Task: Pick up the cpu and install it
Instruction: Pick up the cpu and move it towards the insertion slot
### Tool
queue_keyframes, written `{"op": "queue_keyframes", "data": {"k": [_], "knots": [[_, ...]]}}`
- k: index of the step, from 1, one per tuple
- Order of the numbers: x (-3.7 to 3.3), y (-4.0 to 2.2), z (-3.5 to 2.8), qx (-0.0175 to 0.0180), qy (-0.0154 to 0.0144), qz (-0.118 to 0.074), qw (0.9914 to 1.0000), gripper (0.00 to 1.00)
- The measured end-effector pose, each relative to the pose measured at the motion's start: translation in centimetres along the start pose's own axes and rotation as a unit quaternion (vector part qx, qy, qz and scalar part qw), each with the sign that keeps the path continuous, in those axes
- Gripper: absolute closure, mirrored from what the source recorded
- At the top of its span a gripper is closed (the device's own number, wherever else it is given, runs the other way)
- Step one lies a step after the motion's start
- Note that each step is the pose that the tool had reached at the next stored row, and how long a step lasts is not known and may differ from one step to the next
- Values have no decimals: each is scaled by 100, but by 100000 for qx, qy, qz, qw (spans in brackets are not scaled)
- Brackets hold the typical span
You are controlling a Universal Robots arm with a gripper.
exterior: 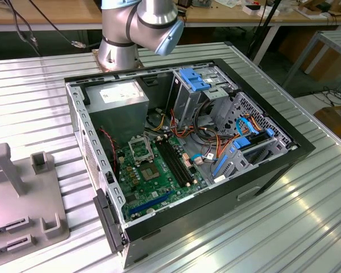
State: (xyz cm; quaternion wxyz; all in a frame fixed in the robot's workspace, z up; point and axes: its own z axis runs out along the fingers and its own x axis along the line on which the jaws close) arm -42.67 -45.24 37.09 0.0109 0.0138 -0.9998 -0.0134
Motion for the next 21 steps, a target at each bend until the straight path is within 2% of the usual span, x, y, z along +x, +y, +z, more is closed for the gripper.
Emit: {"op": "queue_keyframes", "data": {"k": [11, 21], "knots": [[-6, 3, -105, 1, 43, -2, 100000, 53], [-11, 2, -109, 2, 52, -4, 100000, 53]]}}
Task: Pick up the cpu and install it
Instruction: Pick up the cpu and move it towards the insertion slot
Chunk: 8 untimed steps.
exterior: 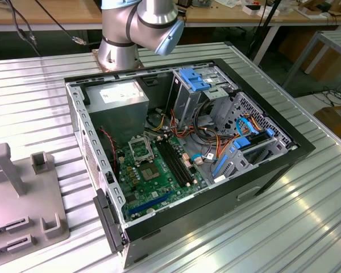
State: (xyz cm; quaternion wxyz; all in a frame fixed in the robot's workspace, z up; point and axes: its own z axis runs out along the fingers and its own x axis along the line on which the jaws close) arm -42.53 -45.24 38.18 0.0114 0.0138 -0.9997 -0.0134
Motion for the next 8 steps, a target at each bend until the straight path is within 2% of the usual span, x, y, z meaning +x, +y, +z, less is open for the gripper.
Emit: {"op": "queue_keyframes", "data": {"k": [8], "knots": [[-50, -1, 0, -6, -4, 1, 100000, 53]]}}
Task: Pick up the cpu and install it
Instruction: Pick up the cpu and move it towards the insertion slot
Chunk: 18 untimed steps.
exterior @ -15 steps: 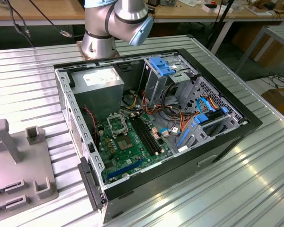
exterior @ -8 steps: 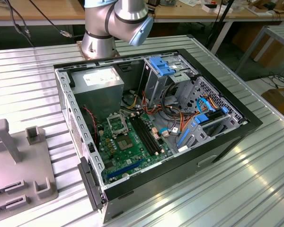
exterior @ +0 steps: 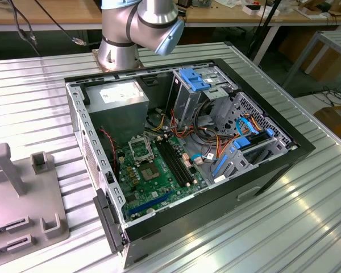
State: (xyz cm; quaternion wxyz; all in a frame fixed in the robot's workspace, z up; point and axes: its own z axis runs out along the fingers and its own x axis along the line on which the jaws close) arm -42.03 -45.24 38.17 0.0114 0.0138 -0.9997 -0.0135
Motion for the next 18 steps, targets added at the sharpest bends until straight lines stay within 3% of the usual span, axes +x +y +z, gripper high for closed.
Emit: {"op": "queue_keyframes", "data": {"k": [18], "knots": [[-126, -4, -3, 2, 3, 1, 100000, 53]]}}
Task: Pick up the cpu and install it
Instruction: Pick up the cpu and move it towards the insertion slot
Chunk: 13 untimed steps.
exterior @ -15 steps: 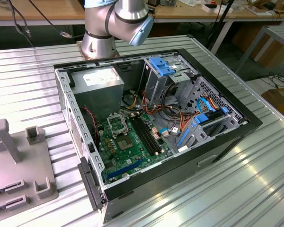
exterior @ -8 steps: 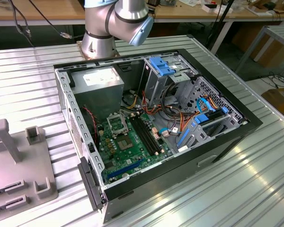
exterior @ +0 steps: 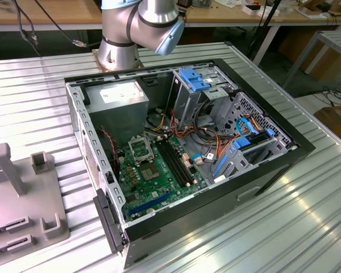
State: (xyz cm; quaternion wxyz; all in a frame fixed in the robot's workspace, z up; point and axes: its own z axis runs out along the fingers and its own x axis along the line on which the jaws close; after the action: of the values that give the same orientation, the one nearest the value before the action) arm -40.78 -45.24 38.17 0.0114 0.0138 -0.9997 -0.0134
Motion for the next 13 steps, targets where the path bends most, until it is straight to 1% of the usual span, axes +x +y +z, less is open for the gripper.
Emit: {"op": "queue_keyframes", "data": {"k": [4, 13], "knots": [[-54, -1, -2, 4, 2, 0, 100000, 53], [-149, -4, -3, 1, 2, 0, 100000, 53]]}}
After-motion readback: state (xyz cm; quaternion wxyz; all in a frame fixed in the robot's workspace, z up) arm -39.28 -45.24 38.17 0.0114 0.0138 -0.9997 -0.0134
